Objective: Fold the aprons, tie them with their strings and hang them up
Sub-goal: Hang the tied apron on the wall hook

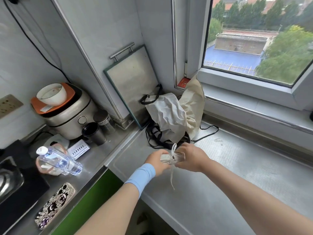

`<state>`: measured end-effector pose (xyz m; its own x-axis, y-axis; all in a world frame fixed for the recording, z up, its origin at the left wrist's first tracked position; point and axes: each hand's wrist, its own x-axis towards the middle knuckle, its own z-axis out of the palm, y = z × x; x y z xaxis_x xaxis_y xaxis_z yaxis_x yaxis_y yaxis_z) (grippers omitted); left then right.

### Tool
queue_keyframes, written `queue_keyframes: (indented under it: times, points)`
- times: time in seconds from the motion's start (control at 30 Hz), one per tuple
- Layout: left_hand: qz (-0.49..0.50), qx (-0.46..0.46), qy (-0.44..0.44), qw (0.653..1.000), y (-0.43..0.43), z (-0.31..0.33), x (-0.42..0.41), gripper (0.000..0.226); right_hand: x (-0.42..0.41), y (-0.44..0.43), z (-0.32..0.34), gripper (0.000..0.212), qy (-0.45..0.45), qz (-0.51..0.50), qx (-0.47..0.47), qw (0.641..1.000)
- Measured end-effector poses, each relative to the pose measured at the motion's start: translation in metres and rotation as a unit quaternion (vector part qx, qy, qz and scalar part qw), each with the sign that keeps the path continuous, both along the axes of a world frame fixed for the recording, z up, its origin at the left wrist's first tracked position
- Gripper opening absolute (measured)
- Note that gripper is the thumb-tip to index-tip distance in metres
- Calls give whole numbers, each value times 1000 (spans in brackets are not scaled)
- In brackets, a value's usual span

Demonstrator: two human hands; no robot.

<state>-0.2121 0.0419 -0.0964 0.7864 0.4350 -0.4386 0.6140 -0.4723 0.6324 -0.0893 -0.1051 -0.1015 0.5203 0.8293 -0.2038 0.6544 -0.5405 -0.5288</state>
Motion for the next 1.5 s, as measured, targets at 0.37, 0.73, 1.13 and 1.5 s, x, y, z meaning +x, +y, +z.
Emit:
queue_keyframes:
  times: [0.37, 0.73, 1.13, 1.5]
  points:
    - [-109, 42, -142, 983, 118, 132, 70, 52, 55, 118, 141, 24, 306, -204, 223, 903]
    - [-124, 154, -305, 932, 212, 296, 160, 51, 104, 227, 297, 25, 98, -265, 408, 868]
    - [-55, -49, -453, 888, 253, 463, 235, 6, 162, 271, 455, 8, 13, -284, 572, 769]
    - [-19, -70, -561, 825, 262, 563, 287, 11, 203, 286, 567, 11, -120, -320, 578, 741]
